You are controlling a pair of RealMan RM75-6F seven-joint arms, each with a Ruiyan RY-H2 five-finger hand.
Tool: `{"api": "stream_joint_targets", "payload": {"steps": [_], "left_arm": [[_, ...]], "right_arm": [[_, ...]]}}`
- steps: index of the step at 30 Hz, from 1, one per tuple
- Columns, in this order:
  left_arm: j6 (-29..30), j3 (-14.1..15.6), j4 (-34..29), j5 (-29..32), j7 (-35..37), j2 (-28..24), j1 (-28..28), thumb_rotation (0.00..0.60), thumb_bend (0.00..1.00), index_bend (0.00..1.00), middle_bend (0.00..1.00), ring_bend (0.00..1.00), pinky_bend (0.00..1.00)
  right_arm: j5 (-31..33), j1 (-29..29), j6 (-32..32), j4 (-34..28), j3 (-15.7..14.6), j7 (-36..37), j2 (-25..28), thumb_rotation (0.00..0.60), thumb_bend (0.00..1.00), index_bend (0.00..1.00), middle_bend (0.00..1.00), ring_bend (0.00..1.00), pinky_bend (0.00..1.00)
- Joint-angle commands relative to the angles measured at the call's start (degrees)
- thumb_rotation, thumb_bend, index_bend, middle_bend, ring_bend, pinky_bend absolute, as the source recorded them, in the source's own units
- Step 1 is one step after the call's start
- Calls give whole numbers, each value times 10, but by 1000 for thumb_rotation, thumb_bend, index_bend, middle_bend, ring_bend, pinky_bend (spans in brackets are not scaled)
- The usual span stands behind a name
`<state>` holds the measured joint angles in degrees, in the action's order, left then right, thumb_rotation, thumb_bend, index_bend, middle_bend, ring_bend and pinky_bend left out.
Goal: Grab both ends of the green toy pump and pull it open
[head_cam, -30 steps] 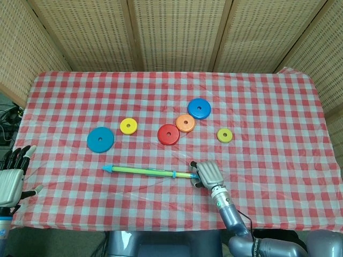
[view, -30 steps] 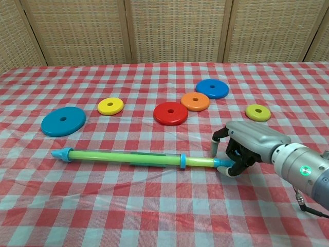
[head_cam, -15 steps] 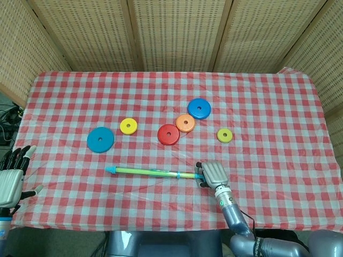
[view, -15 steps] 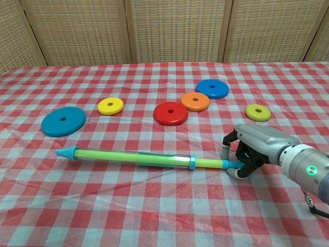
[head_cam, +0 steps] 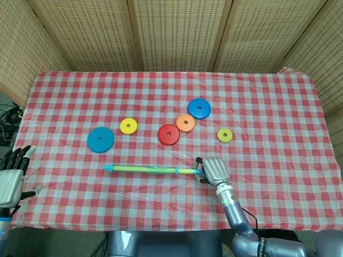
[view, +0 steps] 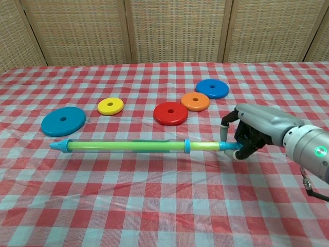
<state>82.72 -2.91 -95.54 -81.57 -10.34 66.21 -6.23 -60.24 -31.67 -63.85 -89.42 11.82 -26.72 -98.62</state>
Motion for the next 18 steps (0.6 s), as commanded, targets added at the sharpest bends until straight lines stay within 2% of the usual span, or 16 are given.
{"api": "stream_joint_targets", "payload": {"steps": [1,5,13,18], "left_arm": [[-6,-1,-2,5,2,0,-2,600,65,0,0,0,0],[-20,-7,-12,17,5,-5,-10,600,66,0,0,0,0],[-76,-47,-46,69,-23,-23,-58,600,73,1,0,0,0],[-123,-78,-69,114,-55,-24,-104,600,99,45,0,0,0]], "right_arm": [[8,-7,-9,-23,15,-17,16,600,558,688,999,961,719],[26,-17,-12,-45,31,-37,31,600,558,691,999,961,719],[81,-55,-10,-57,79,-74,48,600,561,697,1000,963,719],[115,-83,-3,-49,106,-84,55,600,571,704,1000,964,719]]}}
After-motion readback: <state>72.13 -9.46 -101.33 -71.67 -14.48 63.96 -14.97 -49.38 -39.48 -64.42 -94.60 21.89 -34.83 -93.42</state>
